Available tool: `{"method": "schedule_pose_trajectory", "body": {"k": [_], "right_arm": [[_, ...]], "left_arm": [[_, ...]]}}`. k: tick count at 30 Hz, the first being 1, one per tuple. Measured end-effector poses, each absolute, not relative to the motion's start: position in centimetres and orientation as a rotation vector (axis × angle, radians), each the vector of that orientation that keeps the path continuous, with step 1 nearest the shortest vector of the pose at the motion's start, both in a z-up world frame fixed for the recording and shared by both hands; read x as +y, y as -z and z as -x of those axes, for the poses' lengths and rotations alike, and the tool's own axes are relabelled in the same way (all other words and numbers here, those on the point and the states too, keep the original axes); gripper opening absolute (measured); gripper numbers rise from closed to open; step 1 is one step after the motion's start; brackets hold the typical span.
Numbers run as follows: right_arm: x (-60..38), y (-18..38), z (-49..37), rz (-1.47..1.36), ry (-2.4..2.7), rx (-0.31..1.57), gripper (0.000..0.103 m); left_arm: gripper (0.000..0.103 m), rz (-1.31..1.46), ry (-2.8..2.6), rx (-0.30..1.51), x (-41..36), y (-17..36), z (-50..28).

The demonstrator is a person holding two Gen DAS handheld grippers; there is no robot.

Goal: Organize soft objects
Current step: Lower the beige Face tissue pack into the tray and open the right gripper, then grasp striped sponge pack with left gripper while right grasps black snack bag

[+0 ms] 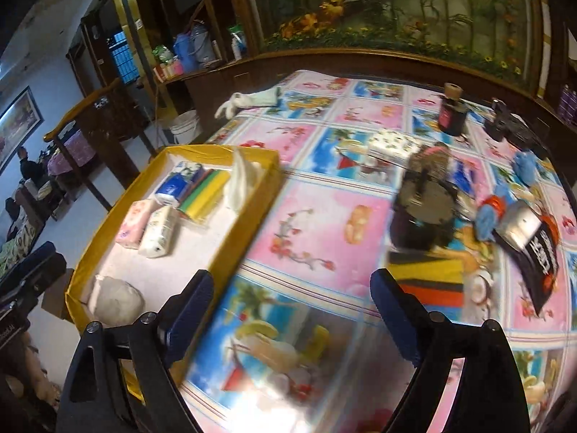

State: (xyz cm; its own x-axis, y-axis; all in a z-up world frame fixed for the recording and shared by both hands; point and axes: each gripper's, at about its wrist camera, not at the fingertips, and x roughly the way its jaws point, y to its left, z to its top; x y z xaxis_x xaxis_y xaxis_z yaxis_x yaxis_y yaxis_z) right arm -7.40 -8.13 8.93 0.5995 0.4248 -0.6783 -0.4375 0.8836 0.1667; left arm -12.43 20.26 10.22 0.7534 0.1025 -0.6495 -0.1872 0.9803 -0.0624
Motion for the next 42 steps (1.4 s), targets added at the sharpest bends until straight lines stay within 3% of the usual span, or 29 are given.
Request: {"method": "schedule_pose_trajectory", "body": {"k": [12, 20, 30, 42], "right_arm": [[-21.4, -7.6, 8.1, -0.163, -0.361, 0.762, 0.089], [-25.3, -6.6, 6.4, -0.229, -0.335, 0.771, 0.089], [-27.7, -7.1, 0.1, -0.291, -0.246, 0.706, 0.089], [-29.9, -5.4, -1.8, -0.373, -0.128, 0.587, 0.089]], "left_arm": [[0.070, -0.026, -0.126, 0.796, 11.9, -9.0, 9.6], [0.070, -0.108, -0.103, 0.870, 8.5, -7.2, 6.0], [0.070, 0.159, 0.149, 1.002, 8.2, -6.8, -0.8], [0.070, 0.152, 0.235, 0.964, 3.9, -7.1, -7.2]]}}
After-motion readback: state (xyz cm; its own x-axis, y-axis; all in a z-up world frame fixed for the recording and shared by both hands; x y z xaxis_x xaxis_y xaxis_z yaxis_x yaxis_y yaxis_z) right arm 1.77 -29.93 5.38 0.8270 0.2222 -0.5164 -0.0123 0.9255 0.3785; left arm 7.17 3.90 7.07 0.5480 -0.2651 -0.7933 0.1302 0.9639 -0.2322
